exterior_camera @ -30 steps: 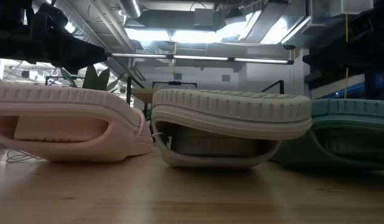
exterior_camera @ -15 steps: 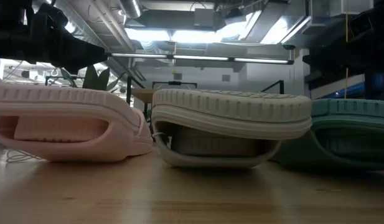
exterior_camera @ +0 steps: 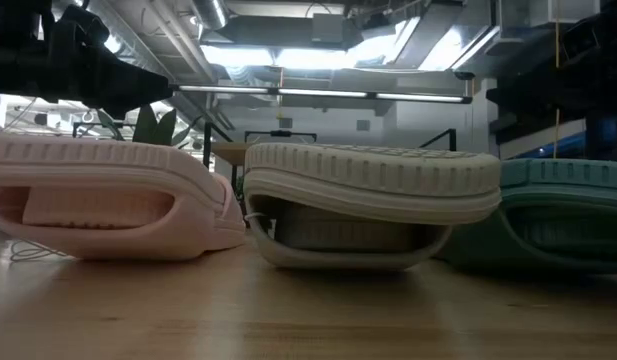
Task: Pick and place slides into the shelf
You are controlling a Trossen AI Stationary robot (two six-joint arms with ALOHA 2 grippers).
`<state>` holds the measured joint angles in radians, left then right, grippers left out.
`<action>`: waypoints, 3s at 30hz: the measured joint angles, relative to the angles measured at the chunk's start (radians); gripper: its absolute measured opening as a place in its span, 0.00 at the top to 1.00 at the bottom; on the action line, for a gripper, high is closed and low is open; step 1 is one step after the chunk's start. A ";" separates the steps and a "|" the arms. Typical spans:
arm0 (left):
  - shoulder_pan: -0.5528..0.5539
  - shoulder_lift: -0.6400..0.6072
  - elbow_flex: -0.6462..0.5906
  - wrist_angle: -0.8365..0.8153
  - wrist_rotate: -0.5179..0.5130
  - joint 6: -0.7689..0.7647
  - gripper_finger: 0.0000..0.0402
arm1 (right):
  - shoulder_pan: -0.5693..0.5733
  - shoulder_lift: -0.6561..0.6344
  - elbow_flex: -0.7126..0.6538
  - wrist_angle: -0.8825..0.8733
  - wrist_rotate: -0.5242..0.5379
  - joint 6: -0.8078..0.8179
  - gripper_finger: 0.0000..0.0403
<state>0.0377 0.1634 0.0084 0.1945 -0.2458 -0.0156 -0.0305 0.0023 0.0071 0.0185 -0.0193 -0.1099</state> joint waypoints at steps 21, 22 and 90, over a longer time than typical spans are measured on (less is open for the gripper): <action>0.000 0.000 0.000 0.000 0.000 0.000 0.61 | 0.000 0.000 0.000 0.000 0.000 -0.079 0.39; 0.000 0.000 0.000 0.000 0.000 0.000 0.61 | 0.000 0.000 0.000 0.000 0.000 -0.105 0.39; -0.001 0.334 0.337 -0.005 0.158 0.104 0.61 | 0.003 0.337 0.323 -0.049 0.022 -0.021 0.39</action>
<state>0.0364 0.4976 0.3454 0.1893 -0.0878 0.0884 -0.0273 0.3390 0.3300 -0.0303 0.0029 -0.1313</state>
